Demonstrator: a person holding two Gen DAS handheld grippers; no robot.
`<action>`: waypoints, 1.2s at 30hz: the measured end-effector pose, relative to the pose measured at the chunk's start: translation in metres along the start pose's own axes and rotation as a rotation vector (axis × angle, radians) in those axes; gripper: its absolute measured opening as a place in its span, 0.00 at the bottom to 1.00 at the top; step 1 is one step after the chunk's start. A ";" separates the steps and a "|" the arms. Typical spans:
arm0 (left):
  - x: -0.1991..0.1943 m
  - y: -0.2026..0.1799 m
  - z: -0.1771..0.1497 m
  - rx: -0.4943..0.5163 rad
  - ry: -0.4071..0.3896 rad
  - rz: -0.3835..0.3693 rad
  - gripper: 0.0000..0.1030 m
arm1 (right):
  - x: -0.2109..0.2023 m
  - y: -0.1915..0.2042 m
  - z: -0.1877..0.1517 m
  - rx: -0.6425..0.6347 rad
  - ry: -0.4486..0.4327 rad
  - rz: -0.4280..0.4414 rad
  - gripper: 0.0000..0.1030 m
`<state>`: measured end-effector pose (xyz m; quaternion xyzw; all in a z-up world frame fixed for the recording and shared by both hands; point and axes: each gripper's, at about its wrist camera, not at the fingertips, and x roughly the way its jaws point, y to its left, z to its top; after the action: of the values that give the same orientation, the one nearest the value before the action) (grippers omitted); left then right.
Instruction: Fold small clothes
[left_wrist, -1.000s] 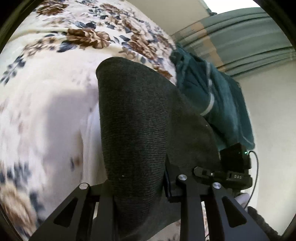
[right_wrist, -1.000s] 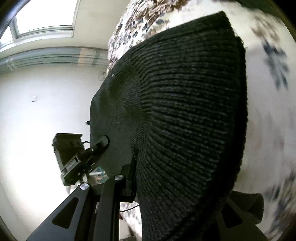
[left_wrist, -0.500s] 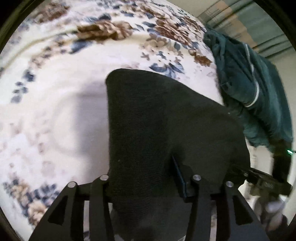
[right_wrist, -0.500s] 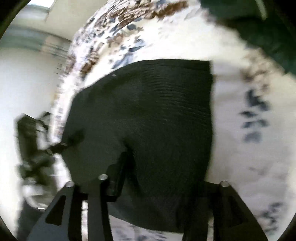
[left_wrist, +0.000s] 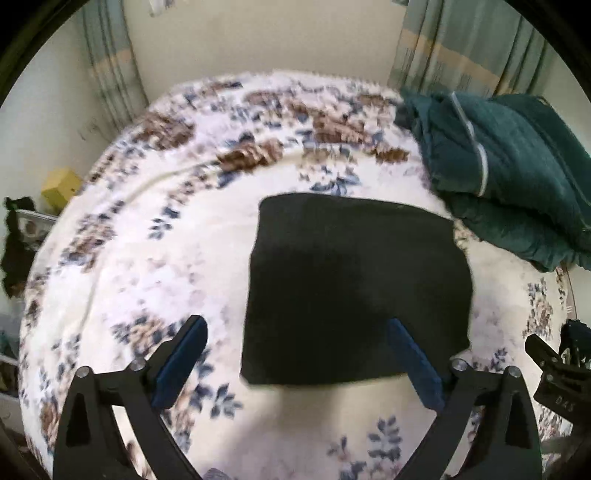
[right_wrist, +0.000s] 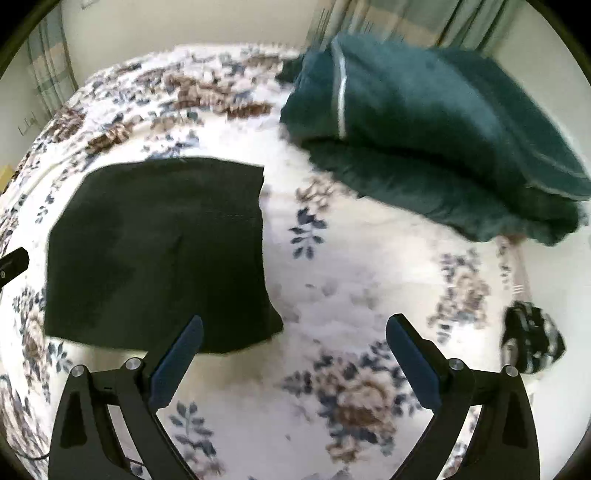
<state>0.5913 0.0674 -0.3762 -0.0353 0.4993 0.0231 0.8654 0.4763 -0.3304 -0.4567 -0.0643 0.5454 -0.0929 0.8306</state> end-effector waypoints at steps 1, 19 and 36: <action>-0.014 -0.001 -0.005 -0.005 -0.008 0.006 1.00 | -0.017 -0.004 -0.006 0.006 -0.015 -0.003 0.98; -0.340 -0.025 -0.091 0.044 -0.256 0.018 1.00 | -0.393 -0.088 -0.133 0.072 -0.323 0.010 0.99; -0.475 -0.036 -0.148 0.023 -0.385 0.012 1.00 | -0.587 -0.143 -0.231 0.104 -0.496 0.085 0.99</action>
<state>0.2287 0.0169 -0.0370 -0.0173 0.3248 0.0289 0.9452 0.0244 -0.3395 0.0061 -0.0194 0.3215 -0.0674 0.9443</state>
